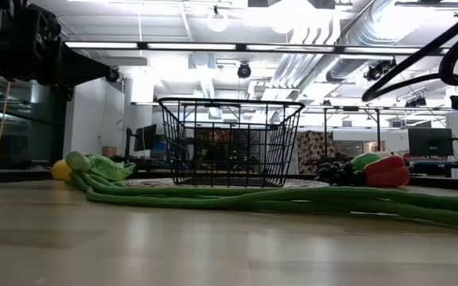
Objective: Build produce basket
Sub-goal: Put the yellow banana in the black mesh basket
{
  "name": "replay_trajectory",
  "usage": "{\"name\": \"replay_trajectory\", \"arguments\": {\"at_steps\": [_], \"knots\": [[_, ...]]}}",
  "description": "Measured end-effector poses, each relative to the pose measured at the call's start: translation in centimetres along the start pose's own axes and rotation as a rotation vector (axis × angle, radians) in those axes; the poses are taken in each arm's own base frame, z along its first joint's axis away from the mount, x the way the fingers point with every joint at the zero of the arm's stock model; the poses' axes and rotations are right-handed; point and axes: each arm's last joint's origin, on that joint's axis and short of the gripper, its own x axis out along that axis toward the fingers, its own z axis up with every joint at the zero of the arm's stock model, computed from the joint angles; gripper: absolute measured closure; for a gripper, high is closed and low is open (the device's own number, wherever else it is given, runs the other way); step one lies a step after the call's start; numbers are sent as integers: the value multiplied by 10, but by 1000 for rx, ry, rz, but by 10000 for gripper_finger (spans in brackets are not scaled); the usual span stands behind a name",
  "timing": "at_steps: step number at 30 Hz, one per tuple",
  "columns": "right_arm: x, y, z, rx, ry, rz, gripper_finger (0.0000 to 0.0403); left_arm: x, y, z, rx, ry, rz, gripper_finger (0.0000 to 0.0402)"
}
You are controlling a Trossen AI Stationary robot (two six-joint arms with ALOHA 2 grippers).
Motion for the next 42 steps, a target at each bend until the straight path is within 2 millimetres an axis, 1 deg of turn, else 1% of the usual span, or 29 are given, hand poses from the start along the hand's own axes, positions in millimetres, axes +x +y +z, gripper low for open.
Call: {"name": "replay_trajectory", "arguments": {"at_steps": [3,6,10,12,13,16,19,21,23,25,28,31,33,35,37,40,42], "knots": [[-1,0,1,-4,5,2,140,0,0,0,0,0,0,396],[-4,-2,3,-12,5,0,175,0,0,0,0,0,0,396],[-13,-3,3,-74,21,30,259,0,0,0,0,0,0,396],[-22,-4,3,-112,45,63,307,0,0,0,0,0,0,396],[-28,-5,3,-130,53,92,325,0,0,0,0,0,0,396],[-51,-7,6,-192,49,216,327,0,0,0,0,0,0,396],[-79,-9,10,-271,30,402,327,0,0,0,0,0,0,396],[-97,-8,13,-351,-32,553,327,0,0,0,0,0,0,396],[-116,-6,19,-419,-138,702,327,0,0,0,0,0,0,396],[-131,-3,29,-469,-281,808,327,0,0,0,0,0,0,396],[-149,5,49,-546,-498,905,327,0,0,0,0,0,0,396],[-168,18,74,-631,-686,1004,327,0,0,0,0,0,0,396],[-184,28,92,-682,-787,1029,325,0,0,0,0,0,0,396],[-202,35,111,-692,-867,987,324,0,0,0,0,0,0,396],[-218,43,130,-681,-915,887,323,0,0,0,0,0,0,396],[-236,58,162,-617,-904,712,322,0,0,0,0,0,0,396],[-242,69,181,-576,-878,613,322,0,0,0,0,0,0,396]]}}
